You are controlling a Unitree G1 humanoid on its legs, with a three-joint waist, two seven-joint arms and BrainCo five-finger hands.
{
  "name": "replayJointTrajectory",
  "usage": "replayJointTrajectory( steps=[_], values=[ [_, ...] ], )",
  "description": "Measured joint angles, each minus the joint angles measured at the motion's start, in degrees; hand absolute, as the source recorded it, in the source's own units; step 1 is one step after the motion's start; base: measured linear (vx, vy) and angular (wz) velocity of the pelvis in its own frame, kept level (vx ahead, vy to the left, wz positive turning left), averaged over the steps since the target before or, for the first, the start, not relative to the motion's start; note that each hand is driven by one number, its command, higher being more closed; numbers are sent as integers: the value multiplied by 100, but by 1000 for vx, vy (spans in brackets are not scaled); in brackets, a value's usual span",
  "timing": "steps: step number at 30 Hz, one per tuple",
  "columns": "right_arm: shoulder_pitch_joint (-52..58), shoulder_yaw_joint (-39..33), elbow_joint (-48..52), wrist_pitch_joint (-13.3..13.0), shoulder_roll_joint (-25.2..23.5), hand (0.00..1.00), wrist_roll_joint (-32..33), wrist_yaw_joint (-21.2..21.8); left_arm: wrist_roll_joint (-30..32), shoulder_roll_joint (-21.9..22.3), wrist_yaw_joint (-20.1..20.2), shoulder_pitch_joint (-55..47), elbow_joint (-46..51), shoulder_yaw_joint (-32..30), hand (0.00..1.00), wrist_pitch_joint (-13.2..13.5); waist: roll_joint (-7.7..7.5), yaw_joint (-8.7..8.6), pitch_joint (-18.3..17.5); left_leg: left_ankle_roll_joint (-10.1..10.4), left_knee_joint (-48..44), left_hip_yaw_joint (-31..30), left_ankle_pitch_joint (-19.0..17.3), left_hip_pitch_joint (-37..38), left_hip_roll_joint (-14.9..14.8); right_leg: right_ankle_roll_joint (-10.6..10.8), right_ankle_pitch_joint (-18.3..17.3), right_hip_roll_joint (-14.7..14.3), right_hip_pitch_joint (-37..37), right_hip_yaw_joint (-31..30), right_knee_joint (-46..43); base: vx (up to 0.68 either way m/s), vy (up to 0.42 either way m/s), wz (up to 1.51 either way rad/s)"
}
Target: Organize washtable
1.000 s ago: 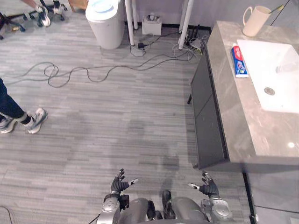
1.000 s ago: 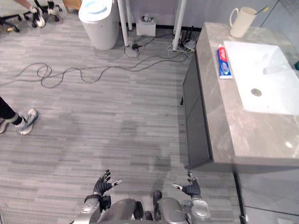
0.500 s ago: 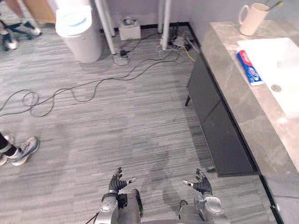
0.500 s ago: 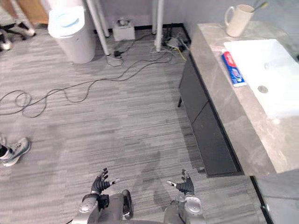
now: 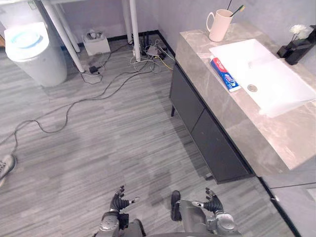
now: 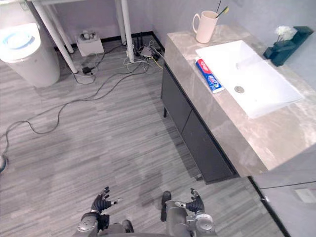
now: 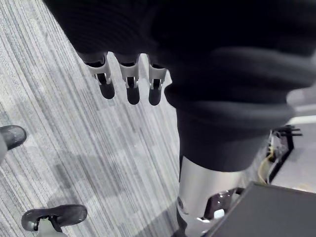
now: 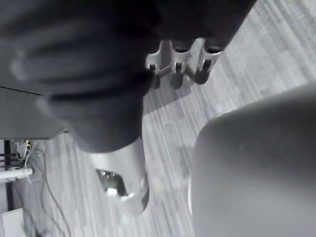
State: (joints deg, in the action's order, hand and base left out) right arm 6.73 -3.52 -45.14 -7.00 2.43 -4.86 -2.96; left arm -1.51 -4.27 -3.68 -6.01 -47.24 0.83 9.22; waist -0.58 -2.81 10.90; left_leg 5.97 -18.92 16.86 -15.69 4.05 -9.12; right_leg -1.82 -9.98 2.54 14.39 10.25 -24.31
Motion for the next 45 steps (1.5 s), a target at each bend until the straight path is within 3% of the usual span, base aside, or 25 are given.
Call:
replayJointTrajectory(
  steps=[1, 2, 3, 5, 8, 10, 11, 12, 13, 17, 21, 24, 25, 27, 28, 29, 30, 31, 32, 35, 36, 37, 39, 41, 45],
  values=[
    [68, 0, 76, 27, -6, 0, -3, 0, 0, 32, 1, -9, 38, -62, 0, -3, -1, -7, 20, 64, -803, -114, 37, -184, -163, -41, -53, -64, -254, 6, 100, 388, -119, -23],
    [232, 7, 297, 57, -23, 0, -1, -12, 0, 142, 2, -85, 211, -146, 0, -1, 22, 19, 44, 335, -2376, -296, 512, -623, -483, -120, -117, -175, -708, -49, 271, 454, -111, -36],
    [272, 18, 360, 62, -38, 0, -1, -16, 0, 176, 2, -121, 287, -144, 0, 3, 8, 63, 58, 336, -2858, -325, 484, -815, -598, -171, -162, -185, -854, -131, 312, 421, -23, -59],
    [268, -22, 465, 70, -50, 0, 9, -65, -1, 239, 44, -181, 453, -141, 0, 8, -47, 68, 76, 61, -3648, -336, 191, -1385, -663, -165, -323, -197, -1307, -534, 612, 296, 73, -67],
    [270, -116, 506, 82, -101, 0, 25, -71, -4, 239, 53, -182, 448, -149, 0, 7, -62, 117, 97, -106, -3032, -347, -26, -1801, -529, -27, -496, -100, -1473, -933, 594, 240, 173, -75],
    [295, -155, 501, 89, -123, 0, 25, -72, -3, 254, 83, -157, 462, -144, 0, 16, -92, 208, 128, -86, -1590, -692, 3, -2035, -130, 270, -733, 164, -1574, -1347, 501, 304, 312, -83],
    [316, -190, 501, 90, -127, 0, 25, -71, -3, 274, 89, -148, 460, -144, 0, 15, -70, 210, 129, -30, -1156, -881, 70, -2036, -25, 356, -797, 223, -1604, -1433, 490, 326, 394, -81],
    [406, -233, 477, 95, -75, 0, 24, -72, -4, 343, 87, -184, 451, -140, 0, 27, 54, 225, 67, 87, -543, -1136, 795, -1906, 131, 587, -965, 294, -1609, -1671, 426, 336, 413, -70],
    [409, -210, 396, 114, -144, 0, 24, -77, -8, 330, 74, -176, 426, -151, 0, 20, -71, 230, 39, -36, -531, -991, 705, -1820, 286, 631, -990, 431, -1650, -1781, 468, 409, 439, -67],
    [502, -114, 388, 112, -347, 0, -10, -52, -4, 277, 29, -182, 423, -152, 0, 27, -275, 237, -73, -420, -816, -428, 225, -1640, 414, 764, -685, 698, -1601, -2206, 405, 379, 321, -58],
    [445, -110, 566, 100, -402, 0, -29, -38, -3, 248, 26, -171, 440, -90, 0, 17, -275, 277, -90, -581, -303, 223, 68, -757, 421, 1231, -87, 721, -856, -2203, -1201, 296, 151, -83],
    [335, -102, 521, 102, -420, 0, -45, 20, -4, 153, -18, -138, 377, -74, 0, 12, -201, 271, -43, -618, 209, 651, 47, -62, 357, 914, -432, 796, -217, -1221, -2183, 246, 40, -90],
    [273, -91, 470, 92, -412, 0, -56, 44, -6, 106, -20, -130, 344, -75, 0, 14, -193, 233, -41, -618, 324, 774, 47, 149, 274, 647, -656, 772, 3, -520, -2215, 219, -78, -74],
    [99, 15, 291, 78, -338, 0, -86, 45, -6, 38, -17, -49, 160, -76, 0, 13, -184, 180, -41, -614, 364, 918, 48, 270, 142, 454, -707, 654, 320, 380, -1687, 233, -113, -73],
    [15, 114, 157, 77, -275, 0, -147, 44, -7, -9, -16, 2, 10, -77, 0, 9, -238, 178, -65, -566, 408, 997, 70, 324, 195, 188, -320, 534, 421, 958, -774, 295, -124, -78],
    [-19, 158, 36, 77, -146, 0, -201, 47, -8, -21, -15, 58, -205, -106, 0, -12, -258, 181, -71, -439, 417, 917, 29, 439, 286, -311, 83, 427, 311, 1182, -233, 315, -102, -89],
    [-40, 150, -28, 78, -44, 0, -212, 47, -5, 51, -14, 49, -262, -104, 0, -22, -83, 208, -43, -417, 417, 852, 22, 476, 195, -393, 149, 278, 234, 1132, -129, 308, -75, -90],
    [-44, 135, -57, 54, 73, 0, -219, 54, -3, 151, -6, 5, -299, -93, 0, -22, 129, 182, -53, -332, 399, 642, 78, 480, 124, -373, 138, 101, 134, 1024, 114, 272, -60, -82],
    [-80, -4, -59, 57, 154, 0, -236, 41, 0, 200, -3, 14, -301, -92, 0, -18, 220, 113, -55, -197, 337, 561, 203, 506, 102, -307, 90, 12, 103, 941, 198, 259, -71, -57],
    [-44, -163, -68, 78, 143, 0, -240, 37, 4, 196, 8, 127, -307, -98, 0, -18, 236, 37, -45, 83, -365, 465, 409, 453, -107, -330, 10, -172, -238, 839, 411, 261, -105, -29],
    [9, -247, -65, 156, 110, 0, -195, 35, 2, 216, 29, 134, -276, -110, 0, -18, 231, 60, -42, 194, -1063, 387, 599, 346, -299, -364, -13, -290, -565, 772, 610, 263, -90, -54],
    [49, -271, -67, 295, 69, 0, -63, 76, 0, 252, 47, 126, -233, -139, 0, -3, 191, 128, -27, 220, -1834, 349, 676, 149, -454, -382, -33, -375, -795, 559, 786, 239, -67, -64],
    [56, -275, -72, 342, -1, 0, -17, 71, 0, 322, 89, 110, -184, -147, 0, -1, 178, 193, -10, 19, -2481, 169, 260, -256, -512, -376, -41, -465, -971, 254, 915, 152, 0, -86],
    [60, -281, -82, 349, -33, 0, -4, 59, 0, 390, 107, 86, -176, -134, 0, -2, 135, 202, 13, -141, -2293, -106, -21, -637, -369, -363, -36, -465, -1143, -79, 984, 147, 47, -86],
    [72, -348, -129, 289, 0, 0, -29, 8, -6, 378, 98, 37, -165, -123, 0, 3, 167, 228, -7, -50, -291, -1722, -7, -923, 254, -146, -25, -444, -1224, -725, 989, 112, 161, -88]
  ],
)
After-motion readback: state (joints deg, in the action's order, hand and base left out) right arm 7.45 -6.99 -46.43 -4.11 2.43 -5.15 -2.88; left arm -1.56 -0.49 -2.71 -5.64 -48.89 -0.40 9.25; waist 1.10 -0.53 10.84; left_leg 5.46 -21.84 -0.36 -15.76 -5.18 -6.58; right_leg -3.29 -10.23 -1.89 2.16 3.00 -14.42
